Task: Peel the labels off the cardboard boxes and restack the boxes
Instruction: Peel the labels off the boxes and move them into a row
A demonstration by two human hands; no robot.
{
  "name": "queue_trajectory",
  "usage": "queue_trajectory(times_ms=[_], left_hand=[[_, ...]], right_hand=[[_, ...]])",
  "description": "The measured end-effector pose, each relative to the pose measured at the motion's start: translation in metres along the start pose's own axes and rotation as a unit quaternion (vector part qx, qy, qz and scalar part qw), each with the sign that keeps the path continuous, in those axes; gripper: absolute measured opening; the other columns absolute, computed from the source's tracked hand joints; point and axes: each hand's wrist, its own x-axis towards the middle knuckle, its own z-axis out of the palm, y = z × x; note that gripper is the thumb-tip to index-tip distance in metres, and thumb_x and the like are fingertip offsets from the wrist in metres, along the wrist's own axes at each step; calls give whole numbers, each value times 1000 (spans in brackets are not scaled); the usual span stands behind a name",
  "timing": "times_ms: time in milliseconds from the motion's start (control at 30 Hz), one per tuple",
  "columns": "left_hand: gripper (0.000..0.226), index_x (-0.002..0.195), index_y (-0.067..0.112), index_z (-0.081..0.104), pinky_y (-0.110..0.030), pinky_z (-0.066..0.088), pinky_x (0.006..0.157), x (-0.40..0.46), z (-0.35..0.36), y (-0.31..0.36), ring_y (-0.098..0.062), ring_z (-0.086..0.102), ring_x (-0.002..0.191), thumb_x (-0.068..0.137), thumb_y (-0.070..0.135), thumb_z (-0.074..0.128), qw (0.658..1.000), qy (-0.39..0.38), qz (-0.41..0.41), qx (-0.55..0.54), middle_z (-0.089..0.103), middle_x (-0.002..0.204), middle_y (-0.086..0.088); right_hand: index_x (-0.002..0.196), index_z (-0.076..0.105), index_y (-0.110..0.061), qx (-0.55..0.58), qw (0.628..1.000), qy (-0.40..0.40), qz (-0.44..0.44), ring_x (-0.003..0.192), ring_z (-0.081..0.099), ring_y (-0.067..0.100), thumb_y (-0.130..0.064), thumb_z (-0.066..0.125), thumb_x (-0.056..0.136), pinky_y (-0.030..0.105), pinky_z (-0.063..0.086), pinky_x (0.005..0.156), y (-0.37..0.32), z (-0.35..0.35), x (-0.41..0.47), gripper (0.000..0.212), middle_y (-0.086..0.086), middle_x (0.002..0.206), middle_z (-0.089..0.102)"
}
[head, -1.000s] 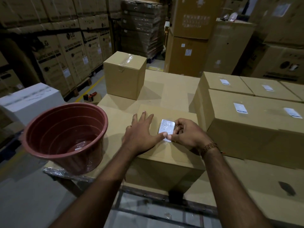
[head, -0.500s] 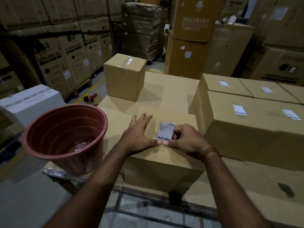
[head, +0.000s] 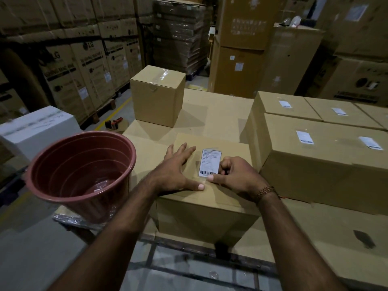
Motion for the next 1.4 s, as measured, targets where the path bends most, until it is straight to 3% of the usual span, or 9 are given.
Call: queue_trajectory(times_ms=[267,367,467,633,833,933,1067,1233,1400], left_hand=[[133,167,44,8,-58,4,127,-1,-3,3,-18,-27,157,66,62,92,1000,-15,-6,10,-12,174,18],[133,167,44,9,-57,5,127,-1,-2,2,-17,-28,157,65,61,93,1000,-12,-3,7,-11,174,18],[132,167,44,10,-58,5,127,-1,-2,2,-17,-28,157,65,61,93,1000,-10,-3,8,-11,174,18],[131,166,45,11,-57,6,127,-1,-1,2,-17,-28,157,65,62,92,1000,-7,0,6,-10,174,19],[130,166,44,15,-55,7,128,-3,-1,1,-16,-27,157,65,62,93,1000,1,5,-12,-8,174,19],[129,167,42,16,-56,10,129,-5,-1,2,-16,-27,157,65,61,93,1000,7,6,-9,-6,175,18],[127,167,40,17,-58,10,130,-6,-1,4,-17,-24,158,66,61,92,1000,10,8,6,-5,175,16],[125,166,42,20,-61,14,128,-6,0,3,-17,-22,159,66,62,92,1000,21,19,7,-2,175,16],[122,164,46,22,-66,17,126,-1,3,-3,-20,-21,159,65,68,89,999,23,31,19,2,175,17]], right_hand=[[77,67,-5,-18,1000,11,4,69,52,13,-36,91,80,35,47,69,-10,1,-7,39,-1,79,58],[89,79,-17,-51,998,38,-6,74,54,12,-40,91,79,36,50,72,-19,7,-14,27,0,87,59],[101,83,-30,-63,995,80,-17,78,57,13,-44,91,78,27,46,66,-22,15,-21,28,-3,89,59],[105,82,-34,-73,986,137,-64,88,54,18,-44,85,84,39,50,75,-16,25,-26,24,-2,86,59],[113,81,-31,-64,989,123,-45,98,53,15,-54,79,83,43,53,85,-11,26,-26,38,-5,100,67],[114,80,-31,-31,991,122,-36,102,62,16,-65,70,79,46,57,86,-14,26,-27,50,-9,105,73],[117,78,-30,87,989,121,-11,105,74,12,-52,75,81,52,60,95,-10,26,-27,41,-12,113,79],[116,75,-35,97,986,132,-11,107,73,13,-44,74,85,51,59,97,-13,28,-28,32,-11,116,78],[113,70,-40,136,981,141,0,118,65,11,-22,58,102,31,51,100,-12,27,-26,24,-6,124,70]])
